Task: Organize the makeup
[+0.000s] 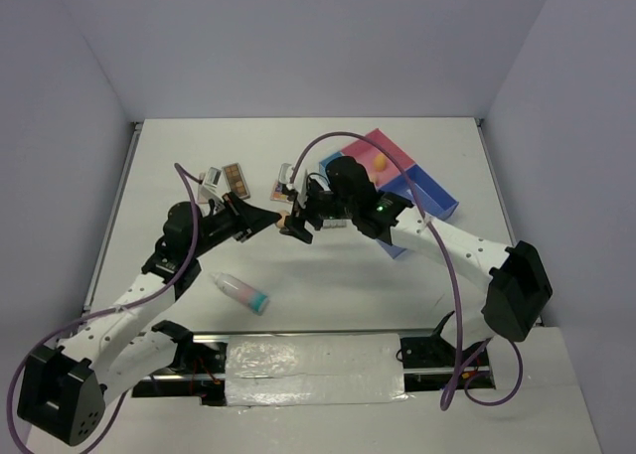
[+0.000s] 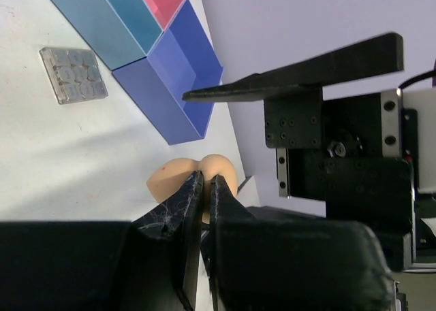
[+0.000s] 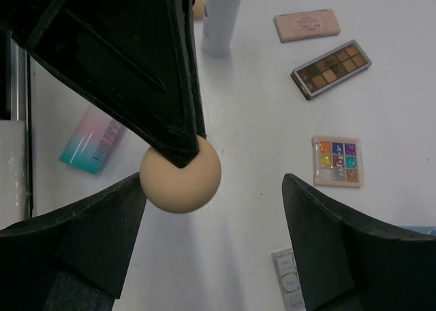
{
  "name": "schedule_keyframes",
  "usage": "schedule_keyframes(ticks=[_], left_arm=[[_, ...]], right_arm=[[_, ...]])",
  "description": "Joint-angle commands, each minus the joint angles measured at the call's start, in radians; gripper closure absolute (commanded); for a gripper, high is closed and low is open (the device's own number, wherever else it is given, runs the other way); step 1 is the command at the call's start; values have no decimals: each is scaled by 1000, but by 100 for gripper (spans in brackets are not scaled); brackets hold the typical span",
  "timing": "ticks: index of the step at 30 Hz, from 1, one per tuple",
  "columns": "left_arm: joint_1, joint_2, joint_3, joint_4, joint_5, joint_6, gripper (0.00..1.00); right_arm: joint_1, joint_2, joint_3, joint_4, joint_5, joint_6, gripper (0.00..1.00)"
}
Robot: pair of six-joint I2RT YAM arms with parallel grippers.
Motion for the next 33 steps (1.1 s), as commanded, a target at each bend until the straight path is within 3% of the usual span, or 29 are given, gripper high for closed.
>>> schedule_keyframes(ticks=[1, 5, 8, 9, 12, 18, 21, 22, 23, 26, 33], left_arm=[[-7, 11, 27, 103, -11, -3, 100], [-7, 28, 35, 106, -3, 3, 100], [-7, 46, 35, 118, 12, -1, 100], [-7, 54, 35, 123, 15, -1, 100], [-7, 68, 43, 121, 20, 3, 100], [-7, 95, 63, 117, 40, 13, 98], [-7, 105, 99, 51, 47, 48, 57], [-7, 105, 124, 5, 43, 74, 35], [-7, 103, 136, -23, 37, 86, 27], [-7, 86, 173, -96, -2, 135, 13], [-4, 49, 277, -300, -149, 258, 11]], right_arm=[[27, -10, 31, 73, 89, -37, 14], [29, -4, 34, 67, 73, -40, 19], [30, 4, 39, 58, 61, -46, 38], [32, 7, 40, 56, 62, -46, 50], [32, 12, 45, 44, 56, -46, 65], [30, 9, 39, 24, 33, -49, 79], [30, 1, 23, 21, 43, -52, 80], [30, -5, 11, 18, 44, -54, 80], [29, -10, 5, 16, 49, -58, 80], [29, -27, -23, 9, 56, -60, 80], [-40, -66, -70, -17, 62, -2, 80]])
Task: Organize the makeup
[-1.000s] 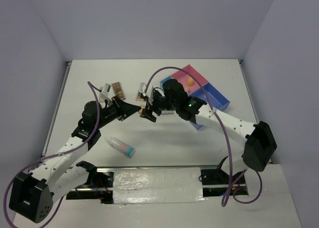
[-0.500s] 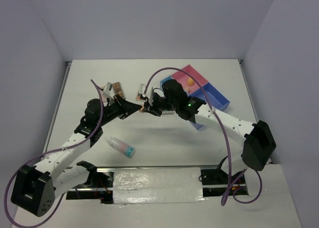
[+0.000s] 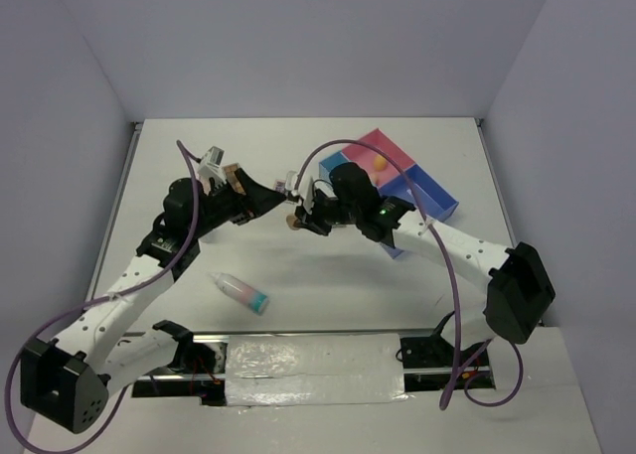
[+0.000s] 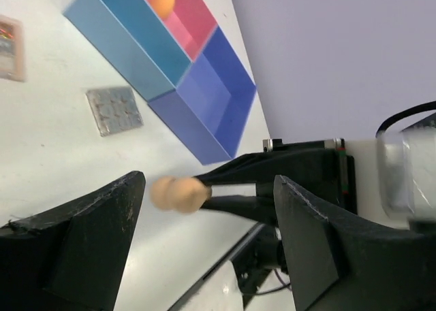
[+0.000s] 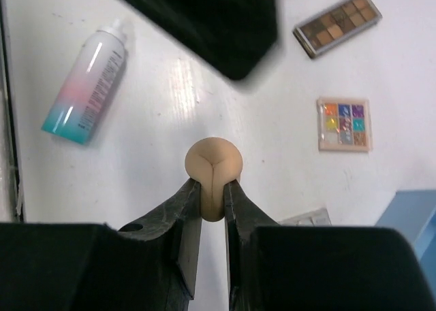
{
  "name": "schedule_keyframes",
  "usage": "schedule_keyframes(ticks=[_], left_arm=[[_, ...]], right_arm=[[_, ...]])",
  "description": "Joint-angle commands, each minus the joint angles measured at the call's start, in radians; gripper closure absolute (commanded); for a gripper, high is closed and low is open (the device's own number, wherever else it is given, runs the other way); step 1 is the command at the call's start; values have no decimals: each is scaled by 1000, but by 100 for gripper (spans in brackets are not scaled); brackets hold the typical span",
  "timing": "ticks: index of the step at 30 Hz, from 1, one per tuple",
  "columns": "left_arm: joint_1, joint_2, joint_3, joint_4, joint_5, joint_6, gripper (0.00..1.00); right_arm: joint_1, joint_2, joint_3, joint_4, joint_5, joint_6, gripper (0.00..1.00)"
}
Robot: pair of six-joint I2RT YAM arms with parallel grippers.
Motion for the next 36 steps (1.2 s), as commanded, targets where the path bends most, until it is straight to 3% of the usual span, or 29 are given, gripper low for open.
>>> schedule_keyframes(ticks=[1, 5, 9, 10, 13, 19, 22, 23, 26, 30, 36], left_arm=[[-2, -43, 90, -124, -106, 118, 12], [0, -98, 123, -234, -202, 191, 22], [3, -193, 113, -308, -340, 235, 55], [6, -233, 104, -337, -371, 238, 69], [15, -287, 101, -419, -464, 243, 83], [63, -328, 101, -579, -590, 263, 77], [110, -331, 92, -614, -591, 263, 65], [136, -327, 87, -622, -590, 258, 56], [188, -318, 75, -651, -583, 231, 42], [233, -310, 52, -670, -569, 186, 41], [316, -276, 41, -699, -552, 149, 49]], right_arm=[[-80, -63, -9, -3, 10, 43, 80], [-204, -77, -12, -20, 17, 97, 81], [-344, -52, 9, -47, 66, 152, 81], [-389, -36, 9, -50, 103, 170, 81], [-456, 13, 25, -58, 172, 206, 81], [-580, 141, 112, -50, 220, 243, 80], [-592, 204, 156, -38, 238, 235, 78], [-601, 236, 167, -34, 243, 227, 77], [-617, 302, 221, -47, 249, 224, 66], [-637, 371, 279, -80, 222, 229, 58], [-651, 385, 304, -122, 171, 212, 27]])
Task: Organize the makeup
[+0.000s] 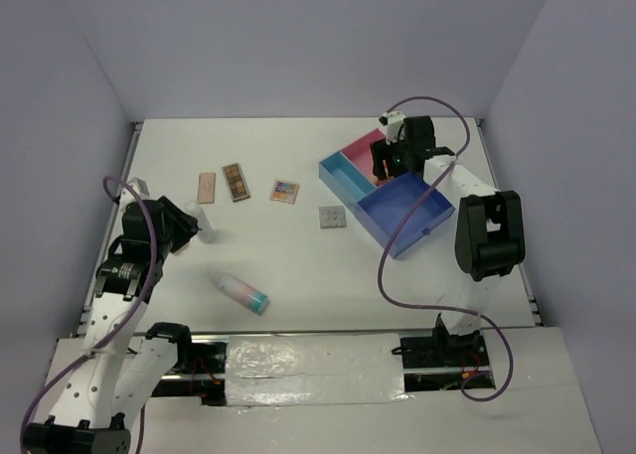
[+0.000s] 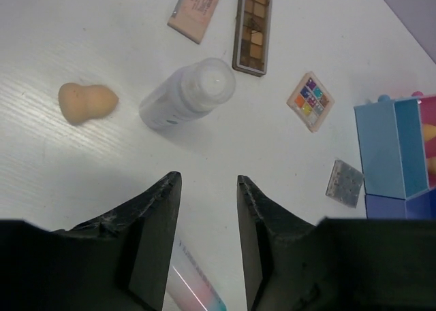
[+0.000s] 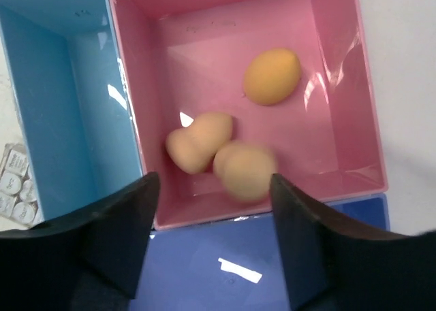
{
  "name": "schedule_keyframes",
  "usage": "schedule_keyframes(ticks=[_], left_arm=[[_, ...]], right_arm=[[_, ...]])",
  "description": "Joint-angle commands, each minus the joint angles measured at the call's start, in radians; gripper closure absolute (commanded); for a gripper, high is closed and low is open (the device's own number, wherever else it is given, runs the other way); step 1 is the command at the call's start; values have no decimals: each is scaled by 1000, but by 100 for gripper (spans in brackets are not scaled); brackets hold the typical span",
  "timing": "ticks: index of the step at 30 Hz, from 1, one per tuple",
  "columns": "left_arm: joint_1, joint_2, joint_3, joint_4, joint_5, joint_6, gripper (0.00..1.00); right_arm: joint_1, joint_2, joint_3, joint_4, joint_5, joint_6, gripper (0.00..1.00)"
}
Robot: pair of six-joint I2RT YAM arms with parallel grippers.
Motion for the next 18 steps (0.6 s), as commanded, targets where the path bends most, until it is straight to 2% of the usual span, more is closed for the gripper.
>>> schedule_keyframes(ticks=[1, 5, 6, 7, 9, 10, 13, 15, 18], left_arm=[[44, 15, -4, -8, 17, -28, 50], [119, 38, -16, -8, 51, -30, 61], [132, 41, -21, -2, 61, -28, 64], [144, 44, -30, 3, 83, -31, 70], [184, 55, -42, 14, 120, -30, 75], [210, 67, -56, 18, 132, -30, 80], [248, 87, -85, 35, 184, -30, 85], [282, 115, -99, 43, 200, -34, 84], [327, 158, -120, 55, 207, -39, 69]], right_arm=[[-11, -3, 64, -42, -54, -21, 24], [-29, -26, 90, -95, -127, -35, 11], [-32, -32, 94, -107, -154, -47, 3], [-38, -49, 104, -125, -236, -88, 0], [-46, -72, 113, -179, -329, -130, 0], [-49, -101, 112, -203, -423, -163, 0], [-50, -145, 94, -227, -547, -191, 0], [-49, -182, 71, -250, -631, -191, 0], [-49, -242, 10, -221, -671, -168, 0]])
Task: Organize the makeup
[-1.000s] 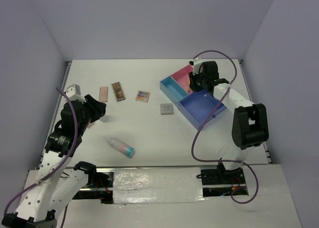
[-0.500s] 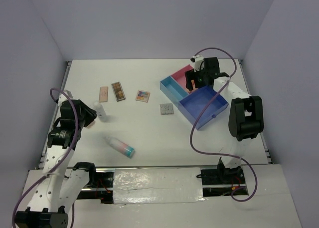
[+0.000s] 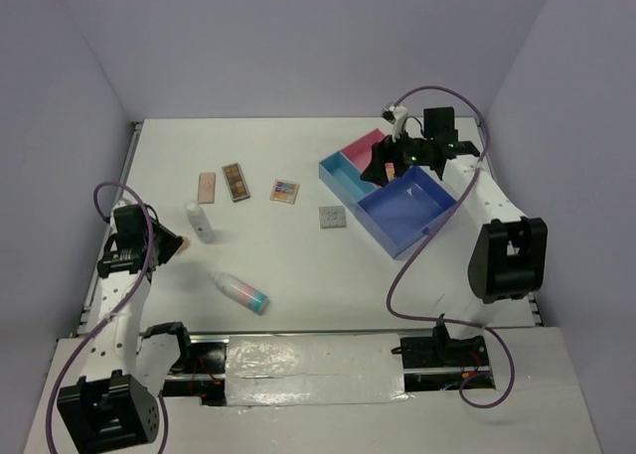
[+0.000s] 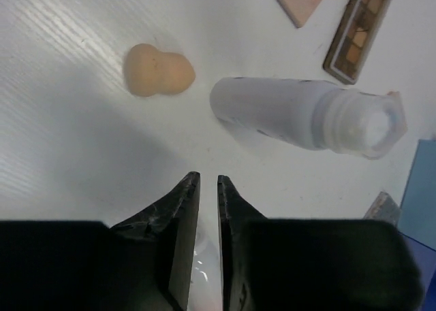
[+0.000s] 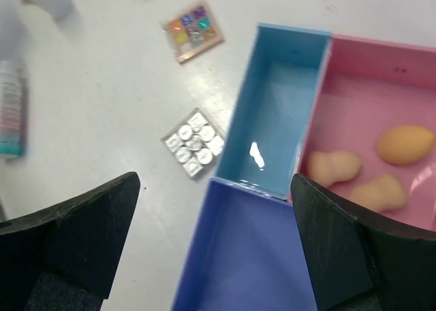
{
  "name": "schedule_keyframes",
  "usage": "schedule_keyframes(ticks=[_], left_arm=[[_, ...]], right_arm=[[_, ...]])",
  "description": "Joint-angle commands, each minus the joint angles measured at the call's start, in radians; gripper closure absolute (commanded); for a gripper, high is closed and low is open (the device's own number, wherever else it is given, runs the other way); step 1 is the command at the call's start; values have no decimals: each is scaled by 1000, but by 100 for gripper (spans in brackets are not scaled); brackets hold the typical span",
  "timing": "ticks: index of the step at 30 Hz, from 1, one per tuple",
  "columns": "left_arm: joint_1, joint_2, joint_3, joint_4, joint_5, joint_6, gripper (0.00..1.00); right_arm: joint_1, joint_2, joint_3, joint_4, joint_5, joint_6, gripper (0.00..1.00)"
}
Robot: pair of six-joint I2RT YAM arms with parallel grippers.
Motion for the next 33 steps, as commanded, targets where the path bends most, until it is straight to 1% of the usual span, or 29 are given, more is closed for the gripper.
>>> schedule_keyframes(ticks=[1, 2, 3, 4, 9, 14, 20, 21, 25, 28, 29, 31, 32, 33], left_arm=[[50, 43, -18, 45, 41, -12, 55], [59, 55, -22, 60, 39, -12, 48], [69, 69, -25, 70, 39, -14, 44], [87, 99, -25, 79, 39, -11, 42], [116, 208, -12, 140, -1, 3, 43], [119, 314, 4, 182, -62, 34, 43], [122, 432, 8, 266, -87, 66, 45], [122, 452, 6, 287, -85, 66, 47], [122, 488, 1, 329, -76, 61, 52], [121, 518, 1, 350, -74, 63, 62], [121, 528, 0, 357, -74, 63, 71], [121, 532, -2, 358, -73, 61, 80], [122, 531, -2, 355, -71, 61, 89], [122, 526, -2, 349, -68, 63, 93]], right_arm=[[-1, -108, -52, 6, -144, -9, 1], [-1, -133, -64, 7, -145, -8, 1], [-1, -142, -82, 7, -147, -4, 1], [-1, -151, -92, 4, -148, -6, 1], [-1, -190, -142, 15, -150, 5, 2], [-1, -197, -173, 30, -153, 28, 2], [-1, -203, -193, 49, -161, 54, 2], [-1, -206, -198, 50, -161, 58, 2], [0, -226, -234, 63, -161, 68, 2], [0, -236, -247, 55, -158, 63, 2], [-1, -239, -248, 50, -156, 60, 2], [3, -242, -250, 44, -154, 55, 2], [3, -243, -250, 35, -153, 49, 2], [6, -245, -250, 27, -153, 46, 2]])
